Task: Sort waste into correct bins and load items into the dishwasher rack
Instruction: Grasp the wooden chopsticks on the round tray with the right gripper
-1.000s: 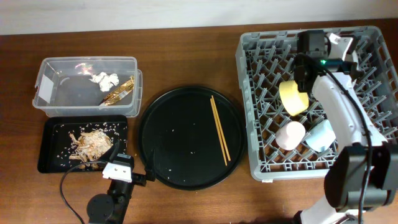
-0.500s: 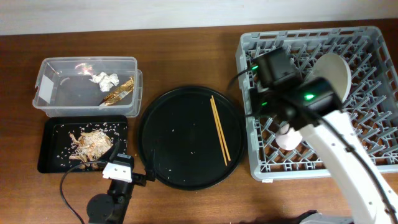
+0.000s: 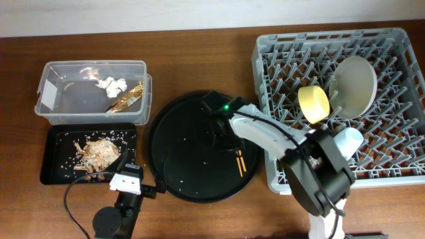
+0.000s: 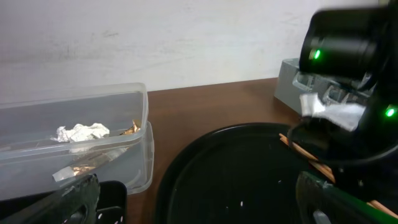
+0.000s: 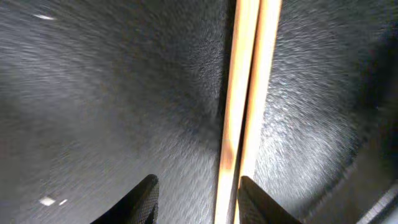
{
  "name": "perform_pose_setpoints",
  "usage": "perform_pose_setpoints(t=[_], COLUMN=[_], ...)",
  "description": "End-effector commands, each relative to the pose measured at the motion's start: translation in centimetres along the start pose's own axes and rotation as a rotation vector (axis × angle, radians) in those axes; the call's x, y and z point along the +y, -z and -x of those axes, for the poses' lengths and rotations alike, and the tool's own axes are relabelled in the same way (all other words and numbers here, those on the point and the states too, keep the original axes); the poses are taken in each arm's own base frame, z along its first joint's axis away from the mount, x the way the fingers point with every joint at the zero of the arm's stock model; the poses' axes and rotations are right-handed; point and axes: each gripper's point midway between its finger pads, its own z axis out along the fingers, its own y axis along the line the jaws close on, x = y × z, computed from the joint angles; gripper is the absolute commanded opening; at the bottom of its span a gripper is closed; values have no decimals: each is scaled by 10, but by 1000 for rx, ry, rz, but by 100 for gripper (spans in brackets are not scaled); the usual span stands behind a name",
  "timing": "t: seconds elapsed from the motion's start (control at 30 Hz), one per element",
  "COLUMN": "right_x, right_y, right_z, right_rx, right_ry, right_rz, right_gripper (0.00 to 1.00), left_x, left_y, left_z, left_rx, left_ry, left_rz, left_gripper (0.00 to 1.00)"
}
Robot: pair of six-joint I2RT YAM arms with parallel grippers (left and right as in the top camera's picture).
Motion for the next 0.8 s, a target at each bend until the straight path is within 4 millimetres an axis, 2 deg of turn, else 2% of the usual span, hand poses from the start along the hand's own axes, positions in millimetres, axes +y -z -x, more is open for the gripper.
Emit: perform_pose_setpoints(t=[0.0,0.07,0.13,0.2,0.3,0.33,0.37,0.43,0.47,0.5,0.53,0.57,0.6,0.7,0.73,0.77], right_x=[-3,-1,5,10,12,5,-8,-63,-90,-118,-129,-137,-143,-149,-148,-146], right_y=[-14,-15,-15,1,68,112,136,180,190,191,185,177,156,116,113,116], right_z=[0,-3,-11,-13,6,17,21,27,28,29,30,32,35,35,35,33], right_rx=[19,31,70,83,-64,-185,-261,-415,-449,-452,-435,-407,-340,-210,-201,-202], right_ry=[11,11,10,7,19,8,-14,-112,-162,-214,-214,-205,-183,-169,-162,-154], right_rz=[-19,-11,31,67,119,149,144,25,-44,-118,-140,-151,-159,-200,-200,-196], right_gripper=[39,25,4,4,4,4,4,4,4,4,4,4,4,4,9,23], left_x=[0,0,0,0,0,0,0,0,0,0,0,0,0,0,0,0], left_y=[0,0,0,0,0,0,0,0,0,0,0,0,0,0,0,0], left_z=[-2,-2,-2,-2,-2,-2,-2,-2,-2,-2,-2,-2,-2,-2,-2,-2], left_rx=[1,1,1,0,0,1,0,1,0,1,0,1,1,1,0,1], left_ry=[-19,-19,-19,-19,-19,-19,-19,-19,-19,-19,-19,-19,-19,-19,-19,-19], left_rz=[-2,-2,-2,-2,-2,-2,-2,-2,-2,-2,-2,-2,-2,-2,-2,-2], left_gripper=[99,99,99,99,99,99,99,99,100,99,99,99,99,99,99,99])
